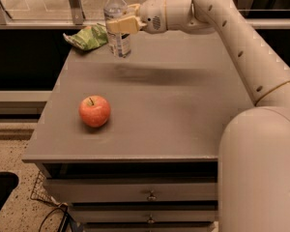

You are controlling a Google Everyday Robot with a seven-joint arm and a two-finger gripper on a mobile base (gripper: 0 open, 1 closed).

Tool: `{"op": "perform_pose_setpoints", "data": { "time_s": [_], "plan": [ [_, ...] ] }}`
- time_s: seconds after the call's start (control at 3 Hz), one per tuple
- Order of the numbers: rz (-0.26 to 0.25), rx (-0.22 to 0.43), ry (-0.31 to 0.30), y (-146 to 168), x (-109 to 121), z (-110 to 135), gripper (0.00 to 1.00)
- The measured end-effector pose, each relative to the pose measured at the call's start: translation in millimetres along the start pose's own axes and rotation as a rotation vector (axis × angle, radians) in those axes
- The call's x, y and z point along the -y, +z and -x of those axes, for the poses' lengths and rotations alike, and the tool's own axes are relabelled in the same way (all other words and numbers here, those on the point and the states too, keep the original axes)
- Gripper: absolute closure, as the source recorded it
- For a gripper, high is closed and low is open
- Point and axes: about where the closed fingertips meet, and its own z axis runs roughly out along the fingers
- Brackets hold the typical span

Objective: Move blue plastic bottle near green jalapeno chip bag

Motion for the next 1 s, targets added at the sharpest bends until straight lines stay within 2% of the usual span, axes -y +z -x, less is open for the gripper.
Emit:
{"op": "perform_pose_setpoints", "data": {
  "time_s": [0.33,0.67,1.0],
  "plan": [
    [-0.098,-0.015,0.031,41,33,-1,1.0],
    [-0.153,-0.028,0.046,58,50,-7,1.0],
    [-0.183,-0.002,0.057,72,61,-16,1.0]
  ]
}}
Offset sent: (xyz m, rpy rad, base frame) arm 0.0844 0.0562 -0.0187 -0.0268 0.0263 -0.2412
